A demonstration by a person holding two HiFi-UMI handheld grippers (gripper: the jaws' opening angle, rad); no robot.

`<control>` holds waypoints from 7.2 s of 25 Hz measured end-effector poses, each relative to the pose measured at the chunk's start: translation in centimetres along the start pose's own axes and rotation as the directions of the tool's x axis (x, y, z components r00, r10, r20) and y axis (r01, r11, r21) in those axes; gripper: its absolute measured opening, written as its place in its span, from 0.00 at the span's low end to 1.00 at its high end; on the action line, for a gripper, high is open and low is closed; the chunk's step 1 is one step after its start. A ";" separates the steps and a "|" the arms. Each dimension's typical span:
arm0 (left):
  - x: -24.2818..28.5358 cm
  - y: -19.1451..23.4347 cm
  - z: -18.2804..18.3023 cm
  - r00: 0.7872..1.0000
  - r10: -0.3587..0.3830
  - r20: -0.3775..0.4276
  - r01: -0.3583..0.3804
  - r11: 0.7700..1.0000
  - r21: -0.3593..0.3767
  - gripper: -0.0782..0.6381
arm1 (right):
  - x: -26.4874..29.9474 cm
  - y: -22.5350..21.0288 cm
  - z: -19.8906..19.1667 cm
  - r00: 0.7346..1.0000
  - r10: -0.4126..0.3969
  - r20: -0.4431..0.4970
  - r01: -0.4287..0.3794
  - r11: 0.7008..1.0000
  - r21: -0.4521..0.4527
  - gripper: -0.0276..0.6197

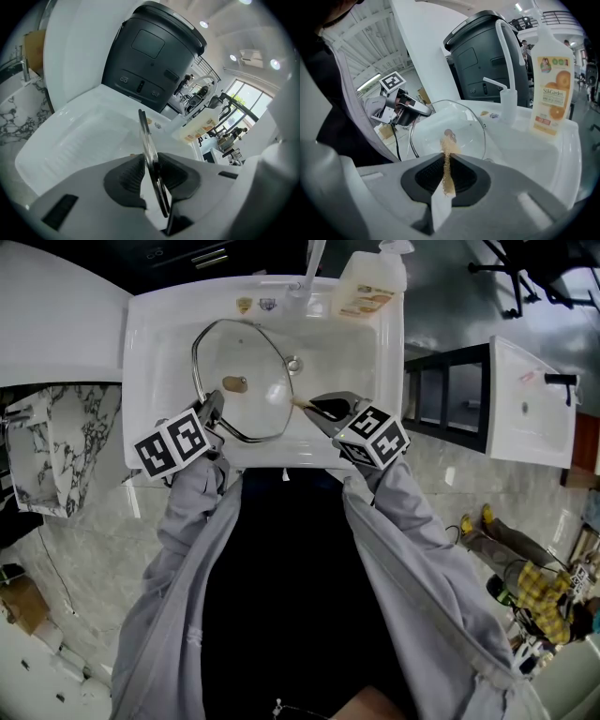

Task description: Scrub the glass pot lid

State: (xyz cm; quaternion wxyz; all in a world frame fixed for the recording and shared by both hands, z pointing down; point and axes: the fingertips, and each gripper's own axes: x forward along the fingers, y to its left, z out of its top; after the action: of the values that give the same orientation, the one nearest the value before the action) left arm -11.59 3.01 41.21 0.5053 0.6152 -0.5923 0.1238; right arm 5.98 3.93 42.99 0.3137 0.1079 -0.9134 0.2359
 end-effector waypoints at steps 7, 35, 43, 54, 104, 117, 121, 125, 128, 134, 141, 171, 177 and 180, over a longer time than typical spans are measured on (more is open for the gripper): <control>-1.1 -0.2 1.2 1.000 0.031 -0.003 -0.030 0.993 0.110 0.23 | 0.2 -0.1 -0.1 1.000 -0.004 -0.006 0.004 1.000 -0.009 0.09; 4.0 -11.2 -2.8 0.986 -0.046 -0.158 0.165 0.229 0.959 0.15 | -5.8 -5.4 -1.1 0.970 -0.242 0.000 0.241 0.967 0.079 0.09; 4.5 -12.0 -3.8 0.985 -0.142 -0.103 0.108 0.032 0.994 0.15 | -9.2 -4.9 -1.5 0.960 -0.276 -0.050 0.279 0.959 0.050 0.09; 5.4 -13.0 -3.9 0.975 -0.203 -0.084 0.063 -0.110 0.992 0.15 | -11.2 -1.5 1.0 0.971 -0.236 -0.027 0.235 0.972 -0.024 0.09; 8.5 -4.9 -15.5 0.966 -0.181 -0.184 0.055 -0.554 0.831 0.30 | 0.5 2.8 1.0 0.989 0.072 -0.128 -0.081 0.994 -0.072 0.09; 8.5 -3.3 -16.9 0.939 -0.056 -0.340 0.218 -0.665 0.714 0.33 | 0.9 2.9 0.7 0.989 0.077 -0.130 -0.087 0.993 -0.079 0.09; 8.6 -3.0 -16.3 0.925 -0.056 -0.375 0.236 -0.691 0.683 0.34 | 0.9 2.7 0.9 0.989 0.077 -0.128 -0.088 0.993 -0.084 0.09; 9.1 -2.4 -15.8 0.912 -0.055 -0.406 0.264 -0.679 0.685 0.35 | 1.4 2.4 0.8 0.988 0.082 -0.129 -0.092 0.993 -0.075 0.09; 8.7 -2.4 -15.9 0.883 -0.009 -0.469 0.356 -0.637 0.684 0.35 | 2.0 1.9 0.2 0.985 0.095 -0.145 -0.103 0.993 -0.051 0.09; 7.9 -2.4 -16.3 0.780 0.090 -0.620 0.556 -0.555 0.619 0.37 | 3.8 1.5 -1.3 0.971 0.122 -0.208 -0.132 0.991 -0.033 0.09; 7.6 -2.8 -16.5 0.669 0.102 -0.736 0.699 -0.423 0.577 0.33 | 5.0 1.5 -2.1 0.957 0.139 -0.254 -0.153 0.988 -0.035 0.09; 7.6 4.8 -9.5 0.921 0.004 -0.389 0.193 0.863 0.466 0.11 | 21.2 -8.2 1.9 0.832 -0.284 -0.476 -0.190 0.661 -0.726 0.09; 7.9 4.1 -10.2 0.915 -0.008 -0.403 0.218 0.851 0.478 0.11 | 22.8 -6.9 0.2 0.780 -0.269 -0.565 -0.315 0.612 -0.726 0.09; 8.0 4.2 -10.3 0.913 -0.012 -0.408 0.224 0.852 0.474 0.11 | 22.2 -4.9 -0.4 0.770 -0.218 -0.600 -0.374 0.609 -0.700 0.09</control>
State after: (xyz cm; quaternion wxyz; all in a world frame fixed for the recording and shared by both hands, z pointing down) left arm -8.42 6.94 53.95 0.4385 0.7255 -0.3856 0.3644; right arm -9.47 -1.16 58.88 0.6043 -0.1703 -0.7628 -0.1548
